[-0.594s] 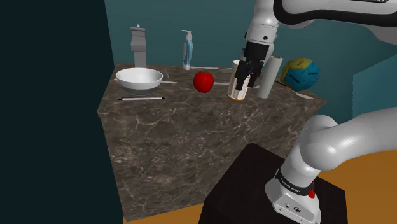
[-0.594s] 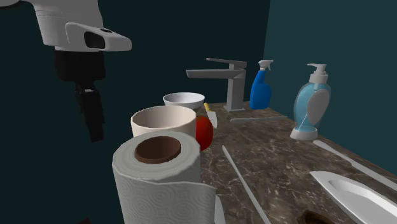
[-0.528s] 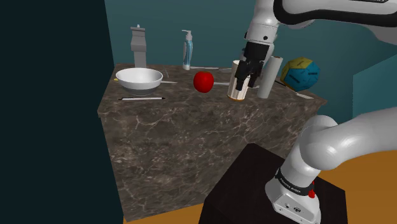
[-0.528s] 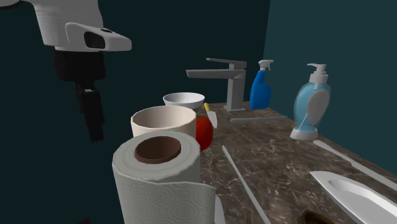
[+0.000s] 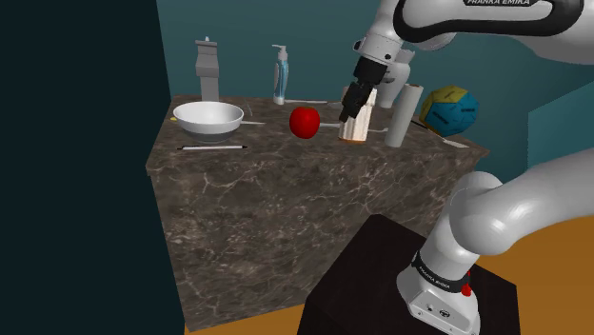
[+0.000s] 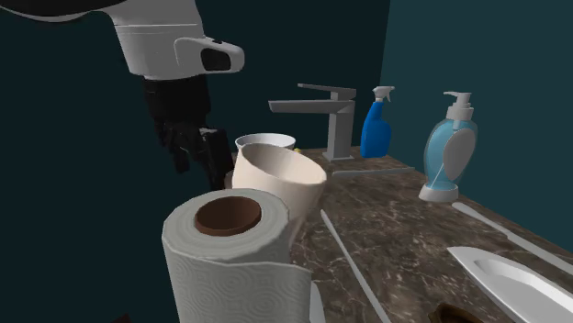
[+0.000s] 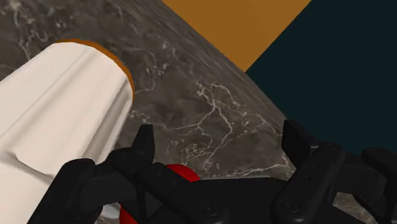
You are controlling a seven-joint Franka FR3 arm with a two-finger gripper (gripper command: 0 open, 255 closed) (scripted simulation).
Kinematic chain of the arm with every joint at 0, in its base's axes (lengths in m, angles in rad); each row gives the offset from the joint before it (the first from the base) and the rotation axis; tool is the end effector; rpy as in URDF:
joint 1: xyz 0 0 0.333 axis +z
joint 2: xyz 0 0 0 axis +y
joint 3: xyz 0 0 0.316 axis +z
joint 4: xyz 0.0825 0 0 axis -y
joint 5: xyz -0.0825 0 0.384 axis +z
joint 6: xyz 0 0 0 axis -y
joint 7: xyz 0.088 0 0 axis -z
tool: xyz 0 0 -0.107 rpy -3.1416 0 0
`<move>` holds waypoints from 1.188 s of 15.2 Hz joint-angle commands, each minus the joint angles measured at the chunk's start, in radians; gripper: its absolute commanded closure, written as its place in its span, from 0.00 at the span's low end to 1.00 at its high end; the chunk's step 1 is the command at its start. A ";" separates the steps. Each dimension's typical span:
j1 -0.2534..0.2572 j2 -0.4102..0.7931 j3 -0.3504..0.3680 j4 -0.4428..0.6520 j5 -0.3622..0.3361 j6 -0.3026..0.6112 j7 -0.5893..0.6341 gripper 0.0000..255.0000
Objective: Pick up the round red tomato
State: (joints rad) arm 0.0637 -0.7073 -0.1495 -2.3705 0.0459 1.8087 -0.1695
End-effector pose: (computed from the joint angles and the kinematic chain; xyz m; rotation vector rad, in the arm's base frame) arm 0.3499 -0.0376 0.5778 -3.0027 -0.1573 -0.2327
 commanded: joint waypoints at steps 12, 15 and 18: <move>0.179 0.255 -0.273 0.191 0.141 0.289 -0.564 0.00; 0.179 0.255 -0.277 0.152 0.145 0.327 -0.576 0.00; 0.180 0.257 -0.283 0.108 0.151 0.372 -0.592 0.00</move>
State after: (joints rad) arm 0.2430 -0.4509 -0.4323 -2.2482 0.1950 2.1654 -0.7582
